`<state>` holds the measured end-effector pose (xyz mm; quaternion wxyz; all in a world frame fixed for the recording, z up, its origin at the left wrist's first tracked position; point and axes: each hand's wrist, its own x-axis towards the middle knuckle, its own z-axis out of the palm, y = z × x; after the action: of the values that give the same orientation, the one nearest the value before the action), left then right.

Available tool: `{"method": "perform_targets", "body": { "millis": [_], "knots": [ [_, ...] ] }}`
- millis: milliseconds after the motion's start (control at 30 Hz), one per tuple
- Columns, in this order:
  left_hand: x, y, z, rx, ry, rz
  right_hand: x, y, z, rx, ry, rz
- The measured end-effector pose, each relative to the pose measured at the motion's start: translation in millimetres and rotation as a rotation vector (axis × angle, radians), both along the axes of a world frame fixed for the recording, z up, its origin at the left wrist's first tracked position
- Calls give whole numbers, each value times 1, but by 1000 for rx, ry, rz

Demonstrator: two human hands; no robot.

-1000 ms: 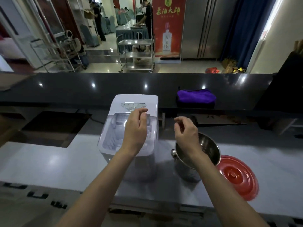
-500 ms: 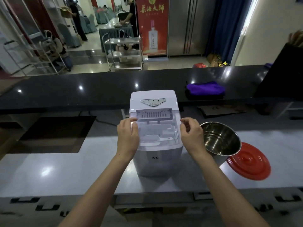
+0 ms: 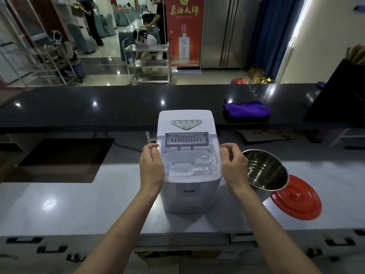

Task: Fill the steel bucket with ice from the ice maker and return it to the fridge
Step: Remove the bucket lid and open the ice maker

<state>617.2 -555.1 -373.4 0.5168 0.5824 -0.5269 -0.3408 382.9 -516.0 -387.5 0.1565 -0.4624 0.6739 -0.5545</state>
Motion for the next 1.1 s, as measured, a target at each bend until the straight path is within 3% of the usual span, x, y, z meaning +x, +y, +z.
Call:
{"method": "perform_targets", "body": {
  "millis": [333, 1100],
  "knots": [
    [-4, -7, 19, -125, 185, 43, -5, -8, 19, -158, -131, 18],
    [-17, -66, 20, -69, 65, -180, -15, -52, 43, -29, -161, 243]
  ]
}}
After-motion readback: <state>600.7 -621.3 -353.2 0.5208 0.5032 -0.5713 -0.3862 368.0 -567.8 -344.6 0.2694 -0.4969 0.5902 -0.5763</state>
